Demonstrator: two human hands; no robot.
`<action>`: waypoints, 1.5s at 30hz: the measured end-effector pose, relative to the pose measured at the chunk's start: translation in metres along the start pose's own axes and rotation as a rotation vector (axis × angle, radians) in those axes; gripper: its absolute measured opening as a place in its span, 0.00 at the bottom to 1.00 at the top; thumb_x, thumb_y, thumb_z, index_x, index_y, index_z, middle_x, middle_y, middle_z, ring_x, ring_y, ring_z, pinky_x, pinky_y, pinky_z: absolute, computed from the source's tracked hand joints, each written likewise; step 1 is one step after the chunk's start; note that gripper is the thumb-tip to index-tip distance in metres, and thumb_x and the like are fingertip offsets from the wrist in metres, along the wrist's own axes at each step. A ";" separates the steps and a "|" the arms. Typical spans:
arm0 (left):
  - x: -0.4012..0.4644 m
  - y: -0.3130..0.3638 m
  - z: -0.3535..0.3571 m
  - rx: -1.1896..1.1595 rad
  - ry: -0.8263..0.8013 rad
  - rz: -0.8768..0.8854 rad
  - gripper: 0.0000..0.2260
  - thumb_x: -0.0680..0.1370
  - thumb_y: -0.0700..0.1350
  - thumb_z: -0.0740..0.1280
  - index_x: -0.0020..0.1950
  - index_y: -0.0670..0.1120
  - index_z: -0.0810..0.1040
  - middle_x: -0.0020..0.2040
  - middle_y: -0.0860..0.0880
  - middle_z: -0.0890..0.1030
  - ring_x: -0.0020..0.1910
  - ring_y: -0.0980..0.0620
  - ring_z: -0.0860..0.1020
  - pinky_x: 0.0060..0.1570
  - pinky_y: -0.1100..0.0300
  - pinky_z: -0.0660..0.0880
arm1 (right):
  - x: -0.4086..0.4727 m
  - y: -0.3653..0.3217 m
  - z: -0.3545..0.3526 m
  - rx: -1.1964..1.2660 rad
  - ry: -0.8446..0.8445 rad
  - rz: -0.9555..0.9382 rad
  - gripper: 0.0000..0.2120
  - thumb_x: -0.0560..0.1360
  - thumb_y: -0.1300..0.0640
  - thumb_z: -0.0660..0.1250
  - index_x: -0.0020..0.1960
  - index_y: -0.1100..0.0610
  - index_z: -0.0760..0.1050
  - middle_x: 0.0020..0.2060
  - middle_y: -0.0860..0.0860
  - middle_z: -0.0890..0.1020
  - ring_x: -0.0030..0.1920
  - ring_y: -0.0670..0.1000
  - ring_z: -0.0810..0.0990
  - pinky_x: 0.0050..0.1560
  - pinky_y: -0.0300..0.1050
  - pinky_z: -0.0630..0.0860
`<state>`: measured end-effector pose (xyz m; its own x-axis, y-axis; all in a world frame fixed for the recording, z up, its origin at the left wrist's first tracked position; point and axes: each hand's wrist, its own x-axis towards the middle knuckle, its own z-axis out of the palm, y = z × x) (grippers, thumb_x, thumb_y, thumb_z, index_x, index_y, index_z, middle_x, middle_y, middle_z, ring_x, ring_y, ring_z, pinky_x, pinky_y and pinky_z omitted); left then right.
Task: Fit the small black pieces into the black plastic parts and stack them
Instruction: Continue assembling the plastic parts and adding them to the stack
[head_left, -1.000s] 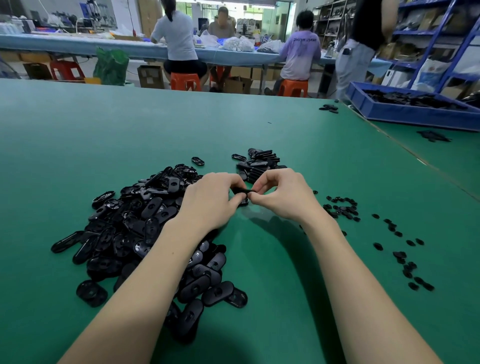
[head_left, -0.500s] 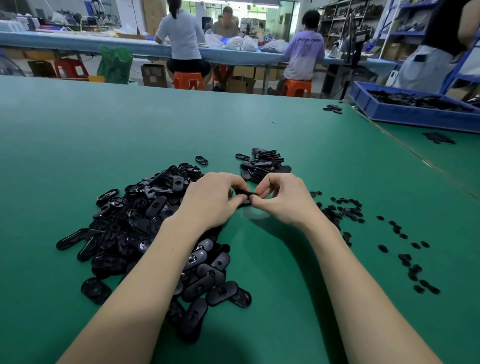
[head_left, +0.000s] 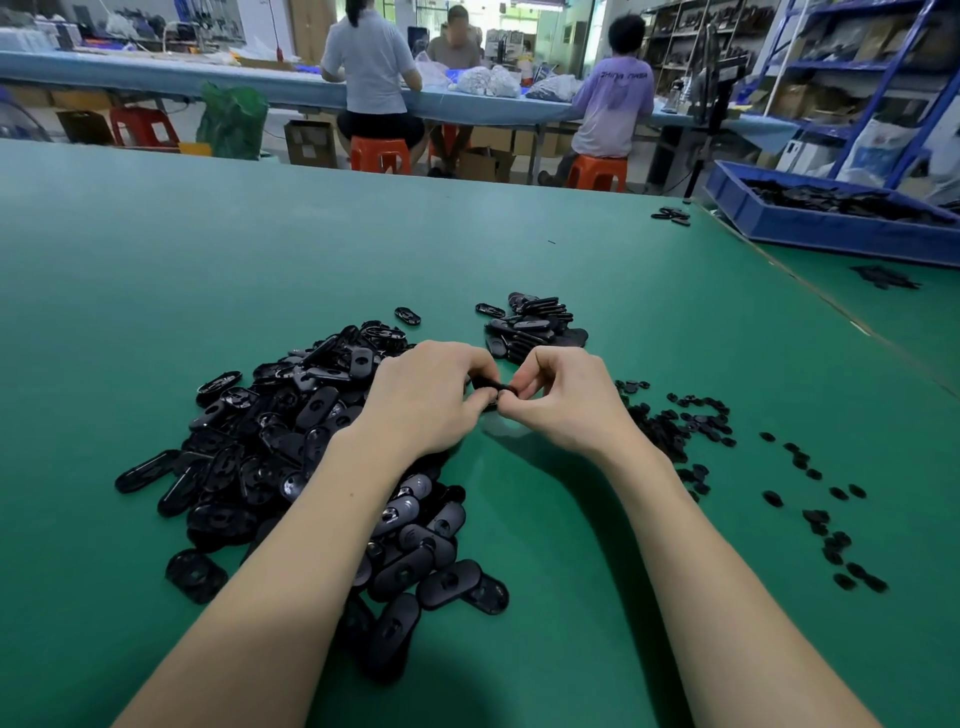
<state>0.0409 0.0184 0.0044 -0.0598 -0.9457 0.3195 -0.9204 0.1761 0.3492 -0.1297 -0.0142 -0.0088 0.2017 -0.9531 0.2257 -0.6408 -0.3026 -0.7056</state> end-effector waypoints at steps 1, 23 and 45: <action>0.000 0.000 0.000 -0.008 0.002 -0.011 0.04 0.77 0.56 0.67 0.51 0.62 0.80 0.40 0.60 0.76 0.51 0.53 0.78 0.45 0.56 0.66 | 0.001 0.000 0.000 -0.007 0.006 -0.008 0.09 0.66 0.48 0.76 0.36 0.49 0.78 0.33 0.42 0.83 0.31 0.41 0.76 0.42 0.48 0.78; -0.003 -0.006 0.004 0.087 -0.110 0.016 0.15 0.80 0.55 0.65 0.66 0.56 0.76 0.59 0.56 0.80 0.64 0.49 0.71 0.65 0.53 0.66 | 0.074 -0.003 -0.029 -0.283 0.190 0.209 0.10 0.73 0.49 0.70 0.54 0.46 0.84 0.52 0.44 0.86 0.57 0.51 0.81 0.49 0.43 0.74; 0.003 -0.001 0.000 -0.316 0.093 -0.076 0.04 0.78 0.46 0.67 0.50 0.54 0.80 0.39 0.58 0.83 0.41 0.56 0.80 0.47 0.55 0.77 | 0.009 -0.009 -0.023 0.303 -0.150 0.142 0.03 0.75 0.55 0.74 0.43 0.49 0.83 0.41 0.47 0.88 0.30 0.42 0.77 0.30 0.30 0.70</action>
<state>0.0414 0.0150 0.0053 0.0536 -0.9328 0.3563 -0.7543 0.1960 0.6266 -0.1396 -0.0204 0.0149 0.2470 -0.9686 0.0265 -0.4261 -0.1331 -0.8948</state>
